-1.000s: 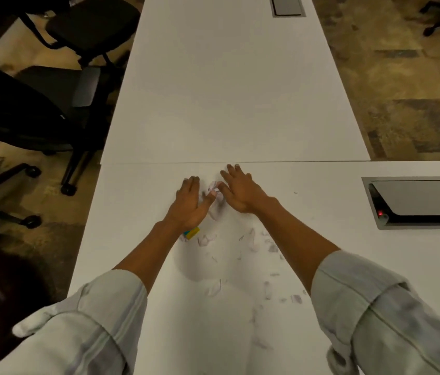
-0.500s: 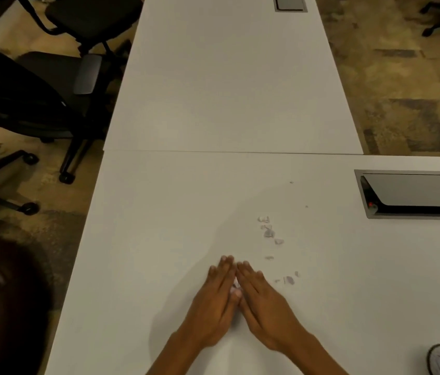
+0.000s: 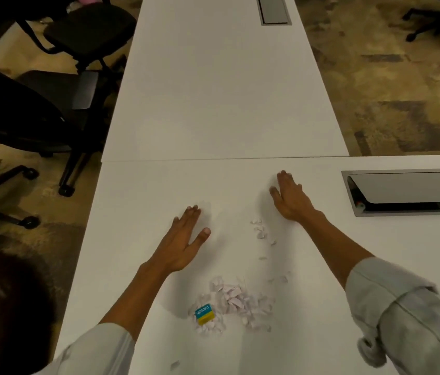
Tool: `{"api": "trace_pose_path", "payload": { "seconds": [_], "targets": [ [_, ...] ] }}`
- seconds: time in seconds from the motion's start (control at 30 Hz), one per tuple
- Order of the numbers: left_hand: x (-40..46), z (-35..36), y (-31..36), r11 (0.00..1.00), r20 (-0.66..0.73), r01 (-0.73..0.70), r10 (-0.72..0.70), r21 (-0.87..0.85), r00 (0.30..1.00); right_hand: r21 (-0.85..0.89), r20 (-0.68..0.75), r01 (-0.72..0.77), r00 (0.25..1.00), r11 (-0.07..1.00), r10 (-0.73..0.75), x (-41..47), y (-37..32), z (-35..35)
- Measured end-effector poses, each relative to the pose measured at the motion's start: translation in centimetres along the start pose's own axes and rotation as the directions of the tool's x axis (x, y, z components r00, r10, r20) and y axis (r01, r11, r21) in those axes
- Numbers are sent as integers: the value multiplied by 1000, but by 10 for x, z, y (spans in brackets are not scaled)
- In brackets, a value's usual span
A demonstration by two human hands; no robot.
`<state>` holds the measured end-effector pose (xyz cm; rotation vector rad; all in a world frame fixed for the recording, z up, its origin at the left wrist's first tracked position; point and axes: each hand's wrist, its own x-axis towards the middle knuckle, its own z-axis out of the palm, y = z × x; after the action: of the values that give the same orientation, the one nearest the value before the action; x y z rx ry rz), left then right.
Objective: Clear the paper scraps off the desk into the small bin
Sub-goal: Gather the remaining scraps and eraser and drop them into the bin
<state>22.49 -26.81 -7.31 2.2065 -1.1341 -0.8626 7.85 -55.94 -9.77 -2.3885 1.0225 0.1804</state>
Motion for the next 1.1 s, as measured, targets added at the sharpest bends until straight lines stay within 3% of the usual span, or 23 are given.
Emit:
{"api": "trace_pose_path", "payload": {
  "seconds": [0.1, 0.33, 0.5, 0.67, 0.73, 0.83, 0.93, 1.1],
  "targets": [
    [27, 11, 20, 999, 68, -29, 31, -24, 997, -84, 23, 70, 997, 994, -68, -8, -1, 10],
    [29, 75, 45, 987, 167, -119, 101, 105, 981, 102, 82, 385, 916, 917, -393, -123, -22, 66],
    [-37, 108, 41, 983, 155, -173, 162, 64, 975, 211, 12, 417, 903, 884, -429, -195, -32, 94],
    [-89, 117, 42, 990, 216, -138, 133, 9, 967, 250, 66, 416, 894, 874, -444, -242, -31, 103],
    [-99, 109, 41, 994, 190, -107, 111, -32, 975, 285, 101, 374, 904, 882, -416, -244, -29, 90],
    [-111, 81, 36, 997, -29, 1, -3, -77, 1000, 279, -25, 287, 956, 916, -291, -207, -20, 55],
    [-132, 54, 19, 990, -199, 117, -129, -72, 971, 184, -91, 131, 989, 974, -116, -135, 0, 18],
    [-181, 52, -20, 915, -197, 381, -353, 131, 915, 23, 67, -119, 991, 993, 117, -59, 36, -9]
  ]
}}
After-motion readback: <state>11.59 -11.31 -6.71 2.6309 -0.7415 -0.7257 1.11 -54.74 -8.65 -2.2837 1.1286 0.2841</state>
